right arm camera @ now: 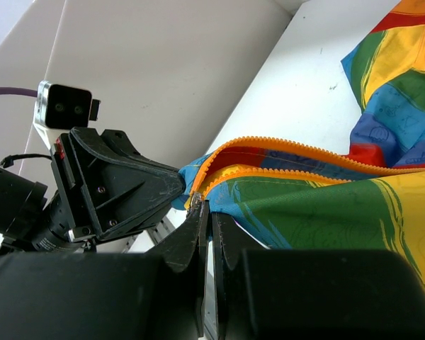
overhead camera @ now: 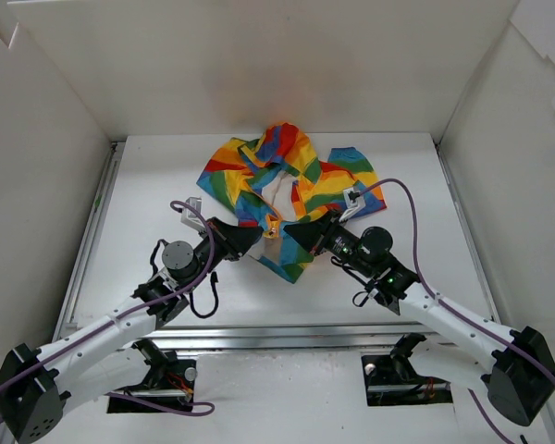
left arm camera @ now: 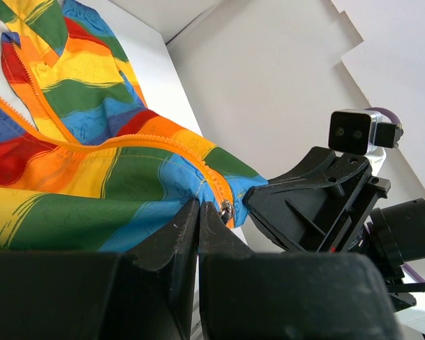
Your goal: Zip up the jacket
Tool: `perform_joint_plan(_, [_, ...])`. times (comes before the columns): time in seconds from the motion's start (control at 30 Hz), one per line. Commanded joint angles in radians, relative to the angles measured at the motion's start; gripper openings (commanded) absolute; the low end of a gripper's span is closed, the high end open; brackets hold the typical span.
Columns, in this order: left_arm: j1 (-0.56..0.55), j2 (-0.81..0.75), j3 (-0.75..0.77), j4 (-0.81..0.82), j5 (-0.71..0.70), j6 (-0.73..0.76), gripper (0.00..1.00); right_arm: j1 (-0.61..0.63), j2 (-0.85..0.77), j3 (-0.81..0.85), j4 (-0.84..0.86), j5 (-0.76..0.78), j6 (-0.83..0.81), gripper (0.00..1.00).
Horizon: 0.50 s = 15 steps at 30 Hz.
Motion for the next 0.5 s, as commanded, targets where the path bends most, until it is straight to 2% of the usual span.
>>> perform_joint_plan(0.0, [-0.007,-0.01,0.025,0.104,0.002,0.004,0.0,-0.003,-0.034,0.007,0.123,-0.017,0.001,0.0])
perform_joint_plan(0.47, [-0.007,0.004,0.019,0.125,0.017,0.009,0.0,-0.003,-0.025,0.018,0.123,-0.017,0.001,0.0])
